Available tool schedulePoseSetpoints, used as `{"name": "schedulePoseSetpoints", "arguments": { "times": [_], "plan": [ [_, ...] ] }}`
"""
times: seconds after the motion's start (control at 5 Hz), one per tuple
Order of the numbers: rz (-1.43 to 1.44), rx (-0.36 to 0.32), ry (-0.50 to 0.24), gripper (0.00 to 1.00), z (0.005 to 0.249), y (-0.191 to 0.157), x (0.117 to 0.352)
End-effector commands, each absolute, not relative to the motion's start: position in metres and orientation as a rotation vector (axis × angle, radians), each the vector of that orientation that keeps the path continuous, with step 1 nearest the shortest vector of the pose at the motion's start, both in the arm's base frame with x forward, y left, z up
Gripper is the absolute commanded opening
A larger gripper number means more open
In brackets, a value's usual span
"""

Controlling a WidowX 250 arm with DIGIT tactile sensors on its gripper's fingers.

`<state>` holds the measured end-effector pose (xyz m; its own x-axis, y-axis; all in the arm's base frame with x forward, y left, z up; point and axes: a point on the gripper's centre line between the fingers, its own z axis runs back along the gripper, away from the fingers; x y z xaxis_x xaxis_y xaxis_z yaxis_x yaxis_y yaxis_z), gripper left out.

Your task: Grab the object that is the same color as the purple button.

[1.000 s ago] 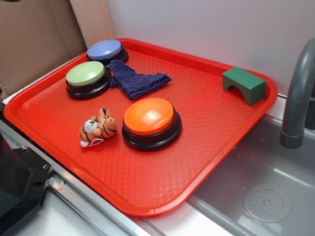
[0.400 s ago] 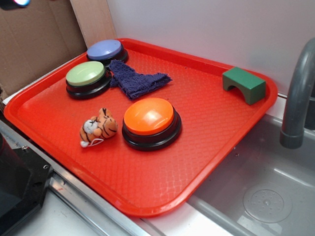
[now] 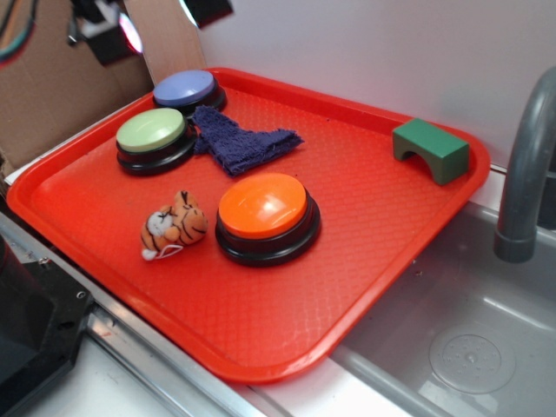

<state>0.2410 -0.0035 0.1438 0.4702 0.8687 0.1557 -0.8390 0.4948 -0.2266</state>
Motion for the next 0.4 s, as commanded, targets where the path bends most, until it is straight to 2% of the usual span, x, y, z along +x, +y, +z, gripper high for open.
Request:
{"name": "schedulePoseSetpoints", "arguments": {
  "times": [0.0, 0.2],
  "plan": [
    [1.470, 0.010, -0.361, 1.00, 0.088, 0.022, 0.271],
    [1.520, 0.110, -0.316, 1.00, 0.058, 0.035, 0.276]
  ]
}}
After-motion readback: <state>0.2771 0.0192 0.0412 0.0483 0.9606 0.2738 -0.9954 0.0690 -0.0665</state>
